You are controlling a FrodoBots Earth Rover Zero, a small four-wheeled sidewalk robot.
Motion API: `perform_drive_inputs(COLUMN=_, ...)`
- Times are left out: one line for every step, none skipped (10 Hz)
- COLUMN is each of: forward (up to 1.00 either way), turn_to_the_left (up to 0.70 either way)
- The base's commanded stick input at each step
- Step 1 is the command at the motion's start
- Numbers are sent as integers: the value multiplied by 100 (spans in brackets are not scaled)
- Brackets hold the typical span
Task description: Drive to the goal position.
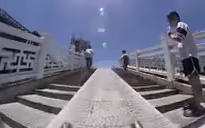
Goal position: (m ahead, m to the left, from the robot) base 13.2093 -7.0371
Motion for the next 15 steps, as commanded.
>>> perform_drive_inputs(forward=70, turn_to_the_left=0)
perform_drive_inputs(forward=70, turn_to_the_left=0)
perform_drive_inputs(forward=70, turn_to_the_left=0)
perform_drive_inputs(forward=70, turn_to_the_left=0)
perform_drive_inputs(forward=70, turn_to_the_left=0)
perform_drive_inputs(forward=70, turn_to_the_left=0)
perform_drive_inputs(forward=70, turn_to_the_left=0)
perform_drive_inputs(forward=70, turn_to_the_left=0)
perform_drive_inputs(forward=70, turn_to_the_left=0)
perform_drive_inputs(forward=70, turn_to_the_left=0)
perform_drive_inputs(forward=70, turn_to_the_left=0)
perform_drive_inputs(forward=70, turn_to_the_left=0)
perform_drive_inputs(forward=70, turn_to_the_left=0)
perform_drive_inputs(forward=70, turn_to_the_left=0)
perform_drive_inputs(forward=70, turn_to_the_left=0)
